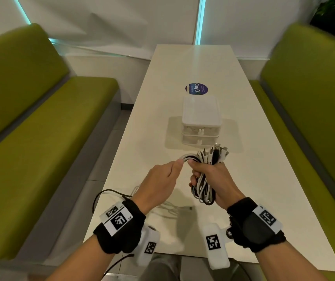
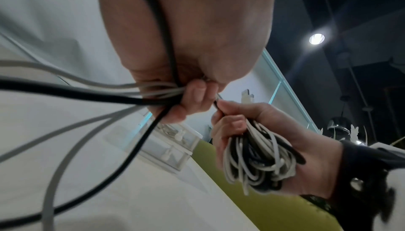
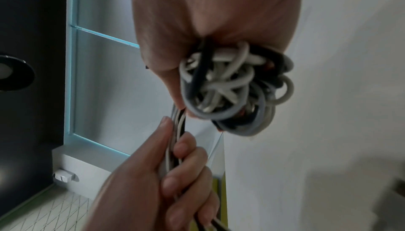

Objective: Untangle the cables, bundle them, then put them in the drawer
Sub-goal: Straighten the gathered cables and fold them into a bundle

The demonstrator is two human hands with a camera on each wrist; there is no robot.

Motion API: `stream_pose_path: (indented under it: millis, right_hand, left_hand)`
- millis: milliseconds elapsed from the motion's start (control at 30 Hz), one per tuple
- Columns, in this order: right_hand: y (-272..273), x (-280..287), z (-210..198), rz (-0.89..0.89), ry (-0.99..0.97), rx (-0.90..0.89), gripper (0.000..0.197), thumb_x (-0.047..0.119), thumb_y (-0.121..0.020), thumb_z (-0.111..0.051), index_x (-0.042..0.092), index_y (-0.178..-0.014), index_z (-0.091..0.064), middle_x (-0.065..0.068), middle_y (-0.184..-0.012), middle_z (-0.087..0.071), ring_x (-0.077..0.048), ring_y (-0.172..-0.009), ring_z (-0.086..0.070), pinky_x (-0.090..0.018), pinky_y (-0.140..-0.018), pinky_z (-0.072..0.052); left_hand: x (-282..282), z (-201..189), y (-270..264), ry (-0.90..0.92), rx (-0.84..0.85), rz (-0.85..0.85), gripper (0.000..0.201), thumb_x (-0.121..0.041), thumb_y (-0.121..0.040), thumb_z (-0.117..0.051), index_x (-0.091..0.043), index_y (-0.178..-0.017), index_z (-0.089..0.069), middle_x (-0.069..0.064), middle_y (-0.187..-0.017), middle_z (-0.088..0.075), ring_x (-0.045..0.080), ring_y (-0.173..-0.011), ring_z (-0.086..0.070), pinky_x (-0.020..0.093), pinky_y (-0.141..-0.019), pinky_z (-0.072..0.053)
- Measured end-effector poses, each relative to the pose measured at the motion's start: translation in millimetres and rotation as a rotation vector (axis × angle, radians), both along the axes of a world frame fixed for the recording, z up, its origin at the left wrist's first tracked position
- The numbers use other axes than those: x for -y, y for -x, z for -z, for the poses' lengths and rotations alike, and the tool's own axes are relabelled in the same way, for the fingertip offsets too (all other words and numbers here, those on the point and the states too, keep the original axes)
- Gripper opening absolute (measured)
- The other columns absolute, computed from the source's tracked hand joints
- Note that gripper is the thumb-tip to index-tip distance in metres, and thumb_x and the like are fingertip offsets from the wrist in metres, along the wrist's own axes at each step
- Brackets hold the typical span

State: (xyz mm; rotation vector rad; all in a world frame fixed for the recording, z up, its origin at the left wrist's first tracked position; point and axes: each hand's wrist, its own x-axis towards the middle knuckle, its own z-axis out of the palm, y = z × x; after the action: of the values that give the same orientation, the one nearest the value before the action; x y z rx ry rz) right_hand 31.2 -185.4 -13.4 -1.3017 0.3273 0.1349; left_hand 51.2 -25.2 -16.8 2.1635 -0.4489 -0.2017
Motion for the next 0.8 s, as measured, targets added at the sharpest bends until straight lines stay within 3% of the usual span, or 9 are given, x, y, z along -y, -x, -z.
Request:
stream_pose_path:
  millis: [100, 200, 300, 400, 500, 567, 667, 800]
  right_hand:
    - [3.4, 6.9, -4.4, -0.104, -0.018, 0.018, 0.019, 0.019, -0.092, -0.067, 0.007, -0.081, -0.058, -0.008, -0.064, -0.050, -0.024, -0.053, -0.054, -0.037, -0.061, -0.049]
    - [3.5, 10.4, -7.5, -0.135, 0.033, 0.023, 0.024, 0.025, -0.090, -0.068, 0.002, -0.087, -0.065, -0.015, -0.076, -0.063, -0.025, -0.066, -0.062, -0.038, -0.062, -0.052]
    - [0.8, 9.9, -4.3, -0.119, 0.060, 0.072, 0.026, 0.028, -0.088, -0.070, 0.004, -0.099, -0.071, -0.019, -0.105, -0.070, -0.027, -0.097, -0.068, -0.046, -0.085, -0.054]
    - [1.8, 6.3, -2.8, -0.113, -0.028, 0.064, 0.032, 0.027, -0.086, -0.069, 0.007, -0.110, -0.070, -0.006, -0.117, -0.071, -0.019, -0.113, -0.065, -0.047, -0.100, -0.049]
    - [4.2, 1.6, -3.2, -0.109, -0.119, 0.092, 0.037, 0.018, -0.092, -0.063, 0.013, -0.128, -0.055, -0.007, -0.120, -0.070, -0.021, -0.118, -0.063, -0.042, -0.099, -0.050]
    - [4.1, -0.5, -4.6, -0.105, -0.185, 0.091, 0.046, 0.019, -0.088, -0.065, 0.015, -0.131, -0.050, -0.009, -0.119, -0.070, -0.021, -0.117, -0.064, -0.042, -0.097, -0.051]
    - [3.8, -1.3, -7.2, -0.131, -0.158, 0.083, 0.046, 0.025, -0.080, -0.071, 0.013, -0.124, -0.063, -0.006, -0.122, -0.069, -0.016, -0.118, -0.063, -0.039, -0.098, -0.050]
    - [3.1, 0.9, -7.0, -0.187, -0.062, 0.079, 0.033, 0.023, -0.085, -0.071, 0.014, -0.117, -0.070, -0.005, -0.122, -0.069, -0.014, -0.118, -0.062, -0.035, -0.097, -0.051]
  left_hand:
    - [6.3, 4.3, 2.6, 0.073, -0.062, -0.007, 0.049, -0.047, -0.103, -0.028, -0.015, -0.067, -0.040, -0.009, -0.054, -0.035, 0.012, -0.050, -0.030, 0.029, -0.054, -0.028]
    - [14.1, 7.3, 5.5, 0.143, -0.111, -0.011, 0.049, -0.048, -0.103, -0.028, -0.017, -0.068, -0.042, -0.012, -0.049, -0.034, 0.011, -0.047, -0.029, 0.029, -0.052, -0.027]
    - [22.1, 7.4, 9.9, 0.223, -0.160, -0.016, 0.051, -0.052, -0.102, -0.028, -0.017, -0.068, -0.041, -0.012, -0.050, -0.036, 0.013, -0.049, -0.031, 0.034, -0.054, -0.029]
    - [24.7, 4.6, 11.1, 0.239, -0.180, 0.003, 0.054, -0.055, -0.101, -0.026, -0.015, -0.069, -0.043, -0.012, -0.048, -0.037, 0.011, -0.048, -0.032, 0.031, -0.055, -0.030]
    - [22.8, 0.5, 8.2, 0.200, -0.184, 0.029, 0.056, -0.056, -0.101, -0.024, -0.015, -0.066, -0.040, -0.012, -0.043, -0.035, 0.008, -0.043, -0.030, 0.028, -0.053, -0.027]
    - [22.2, -3.9, 5.9, 0.171, -0.201, 0.051, 0.059, -0.056, -0.101, -0.024, -0.018, -0.059, -0.039, -0.011, -0.041, -0.035, 0.007, -0.040, -0.030, 0.028, -0.052, -0.026]
    - [23.1, -6.6, 4.6, 0.161, -0.261, 0.075, 0.057, -0.055, -0.101, -0.028, -0.021, -0.056, -0.039, -0.010, -0.043, -0.036, 0.008, -0.042, -0.029, 0.028, -0.052, -0.027]
    - [27.1, -9.5, 9.8, 0.171, -0.306, 0.106, 0.049, -0.042, -0.104, -0.031, -0.025, -0.062, -0.052, -0.003, -0.041, -0.048, 0.002, -0.038, -0.045, 0.018, -0.046, -0.028]
